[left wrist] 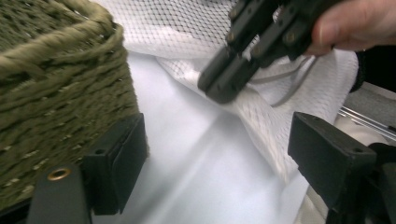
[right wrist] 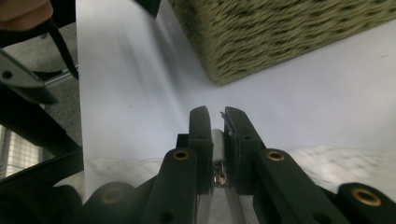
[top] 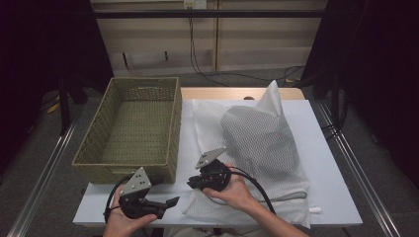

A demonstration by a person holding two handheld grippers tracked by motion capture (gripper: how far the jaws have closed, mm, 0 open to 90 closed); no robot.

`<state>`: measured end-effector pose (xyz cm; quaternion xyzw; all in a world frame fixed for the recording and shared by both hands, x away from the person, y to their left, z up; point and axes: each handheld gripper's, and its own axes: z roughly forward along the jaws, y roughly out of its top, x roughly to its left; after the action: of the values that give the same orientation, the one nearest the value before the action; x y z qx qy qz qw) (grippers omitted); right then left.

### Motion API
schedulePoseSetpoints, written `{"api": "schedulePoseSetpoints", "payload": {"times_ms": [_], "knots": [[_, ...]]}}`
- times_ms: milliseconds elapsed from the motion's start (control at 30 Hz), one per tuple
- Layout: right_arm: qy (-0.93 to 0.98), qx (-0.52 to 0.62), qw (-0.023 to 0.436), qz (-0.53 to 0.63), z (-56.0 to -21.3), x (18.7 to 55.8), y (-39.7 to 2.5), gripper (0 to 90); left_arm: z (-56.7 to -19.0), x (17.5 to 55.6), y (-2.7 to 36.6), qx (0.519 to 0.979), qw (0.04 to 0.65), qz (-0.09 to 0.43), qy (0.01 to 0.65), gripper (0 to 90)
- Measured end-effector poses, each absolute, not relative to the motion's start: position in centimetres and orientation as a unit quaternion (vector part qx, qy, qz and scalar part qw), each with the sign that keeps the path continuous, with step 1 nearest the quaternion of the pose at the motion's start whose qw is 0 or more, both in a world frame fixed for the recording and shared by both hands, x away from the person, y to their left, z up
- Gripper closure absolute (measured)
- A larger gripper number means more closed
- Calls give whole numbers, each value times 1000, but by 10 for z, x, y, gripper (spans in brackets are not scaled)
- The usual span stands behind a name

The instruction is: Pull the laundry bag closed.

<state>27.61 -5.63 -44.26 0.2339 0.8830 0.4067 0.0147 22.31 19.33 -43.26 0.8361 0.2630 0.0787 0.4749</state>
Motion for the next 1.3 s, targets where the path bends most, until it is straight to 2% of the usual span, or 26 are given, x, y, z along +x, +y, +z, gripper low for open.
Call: {"api": "schedulePoseSetpoints", "payload": {"times_ms": [100, 300, 433, 467, 700, 800, 833, 933, 967, 1300], "knots": [[876, 241, 15, 417, -437, 277, -63, 820, -434, 224, 190, 833, 480, 54, 268, 257], [869, 246, 22, 429, -430, 275, -72, 821, -437, 225, 174, 839, 477, 12, 263, 446], [866, 248, 24, 433, -427, 275, -74, 822, -438, 227, 159, 837, 488, -30, 246, 519], [866, 245, 25, 435, -427, 275, -74, 822, -438, 227, 154, 841, 481, -20, 245, 538], [861, 248, 23, 444, -423, 275, -79, 822, -444, 237, 140, 853, 455, -23, 254, 531], [861, 249, 25, 444, -422, 274, -80, 823, -445, 244, 137, 848, 460, -29, 262, 556], [859, 248, 25, 448, -422, 273, -81, 823, -445, 244, 135, 849, 461, -35, 257, 587], [857, 246, 25, 453, -419, 273, -83, 823, -445, 243, 127, 861, 445, -29, 246, 862], [857, 247, 22, 451, -418, 272, -84, 823, -446, 242, 124, 857, 447, -33, 253, 886], [848, 248, 29, 468, -407, 261, -104, 829, -441, 242, 127, 852, 457, -29, 255, 894]]}}
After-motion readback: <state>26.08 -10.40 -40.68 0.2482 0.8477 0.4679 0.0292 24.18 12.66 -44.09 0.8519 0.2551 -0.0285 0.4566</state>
